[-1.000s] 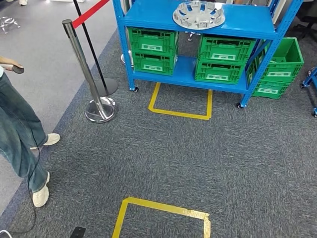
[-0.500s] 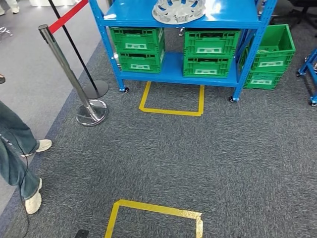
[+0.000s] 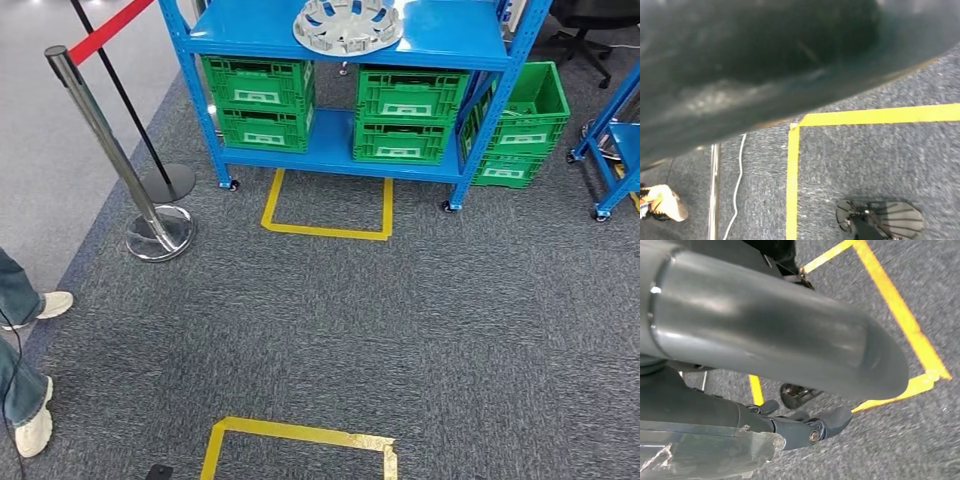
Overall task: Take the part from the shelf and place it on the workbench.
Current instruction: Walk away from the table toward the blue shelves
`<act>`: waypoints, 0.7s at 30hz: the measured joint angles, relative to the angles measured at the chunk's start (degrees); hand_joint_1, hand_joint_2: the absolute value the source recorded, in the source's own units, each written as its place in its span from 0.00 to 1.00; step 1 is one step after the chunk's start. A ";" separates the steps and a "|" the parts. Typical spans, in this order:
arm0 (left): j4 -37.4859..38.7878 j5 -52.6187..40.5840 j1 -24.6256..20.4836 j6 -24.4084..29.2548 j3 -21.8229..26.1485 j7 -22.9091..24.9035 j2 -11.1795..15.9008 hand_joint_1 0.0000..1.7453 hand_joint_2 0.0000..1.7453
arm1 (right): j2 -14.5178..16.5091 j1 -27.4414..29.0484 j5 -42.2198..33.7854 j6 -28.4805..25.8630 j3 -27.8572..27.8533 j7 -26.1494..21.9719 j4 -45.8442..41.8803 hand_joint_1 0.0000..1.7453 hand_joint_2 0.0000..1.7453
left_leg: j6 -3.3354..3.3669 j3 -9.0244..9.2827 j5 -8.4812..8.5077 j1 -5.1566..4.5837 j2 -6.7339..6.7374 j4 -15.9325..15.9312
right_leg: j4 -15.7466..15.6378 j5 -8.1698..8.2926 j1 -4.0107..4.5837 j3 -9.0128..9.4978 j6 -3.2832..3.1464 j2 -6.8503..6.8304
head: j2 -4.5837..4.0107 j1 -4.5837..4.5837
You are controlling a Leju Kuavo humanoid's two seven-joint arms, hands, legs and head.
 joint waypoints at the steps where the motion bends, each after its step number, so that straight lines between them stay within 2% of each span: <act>1: 0.00 -0.04 -0.02 0.07 -0.01 -0.09 -0.08 0.00 0.00 | -0.02 -0.09 0.01 0.06 -0.02 -0.02 0.00 0.00 0.00 | 0.24 0.27 -0.27 0.00 0.09 -0.04 | 3.60 -1.67 0.16 -1.98 0.10 -0.47 | 0.00 0.01; 2: 0.00 -0.04 -0.02 0.09 -0.01 -0.13 -0.15 0.00 0.00 | -0.03 -0.14 0.02 0.11 -0.04 -0.03 0.00 0.00 0.00 | 0.38 0.50 -0.51 0.00 0.17 -0.01 | 7.03 -2.87 0.26 -4.04 0.22 -0.64 | 0.00 -0.01; 3: 0.00 -0.05 0.00 0.10 -0.01 -0.16 -0.24 0.00 0.00 | -0.05 -0.12 0.02 0.15 -0.08 -0.03 0.00 0.00 0.00 | 0.47 0.76 -0.78 -0.01 0.22 0.01 | 9.14 -3.05 0.34 -5.56 0.34 -0.71 | 0.00 -0.02; 4: 0.00 -0.06 0.02 0.10 -0.01 -0.17 -0.31 0.00 0.00 | -0.08 -0.09 0.03 0.16 -0.13 -0.03 0.00 0.00 0.00 | 0.52 1.09 -1.04 -0.01 0.23 0.02 | 9.21 -1.95 0.39 -6.14 0.45 -0.76 | 0.00 -0.01; 5: 0.00 -0.07 0.04 0.10 -0.01 -0.18 -0.39 0.00 0.00 | -0.10 -0.07 0.03 0.15 -0.18 -0.03 0.00 0.00 0.00 | 0.51 1.50 -1.31 -0.01 0.22 0.03 | 7.09 0.20 0.41 -5.63 0.48 -0.81 | 0.00 0.01; 7: 0.01 -0.08 0.11 0.11 -0.01 -0.18 -0.52 0.00 0.00 | -0.14 -0.11 0.04 0.15 -0.28 -0.03 0.00 0.00 0.00 | 0.30 2.33 -1.88 -0.09 0.20 0.10 | -0.59 5.16 0.46 -2.74 0.26 -1.15 | 0.00 0.01; 8: 0.01 -0.08 0.11 0.12 -0.01 -0.18 -0.55 0.00 0.00 | -0.15 -0.18 0.04 0.20 -0.32 -0.03 0.00 0.00 0.00 | 0.11 2.56 -2.12 -0.19 0.19 0.22 | -3.65 6.68 0.50 -1.42 -0.07 -1.26 | 0.00 -0.02; 9: 0.02 -0.08 0.11 0.13 -0.01 -0.18 -0.56 0.00 0.00 | -0.15 -0.27 0.04 0.29 -0.33 -0.03 0.00 0.00 0.00 | 0.00 2.65 -2.31 -0.30 0.19 0.37 | -5.50 7.48 0.52 -0.61 -0.37 -1.33 | 0.00 -0.06; 11: 0.02 -0.09 0.12 0.13 -0.01 -0.18 -0.57 0.00 0.00 | -0.18 -0.37 0.03 0.48 -0.37 -0.03 0.00 0.00 0.00 | 0.28 2.59 -2.40 -0.41 0.22 0.57 | -6.22 7.73 0.55 -0.21 -0.78 -1.15 | 0.00 -0.12; 13: 0.02 -0.10 0.14 0.13 -0.01 -0.18 -0.57 0.00 0.00 | -0.21 -0.33 -0.01 0.23 -0.43 -0.03 0.00 0.00 0.00 | 0.66 2.62 -2.35 -0.37 0.25 0.52 | -6.25 7.77 0.64 -0.22 -0.81 -1.05 | 0.00 -0.11; 21: 0.02 -0.09 0.11 0.13 -0.03 -0.18 -0.61 0.00 0.00 | -0.22 -0.48 -0.05 -0.03 -0.68 -0.03 0.00 0.00 0.00 | -0.49 2.71 -2.28 -0.21 0.30 0.14 | -6.22 7.58 0.84 -0.24 -1.21 -1.02 | 0.00 -0.09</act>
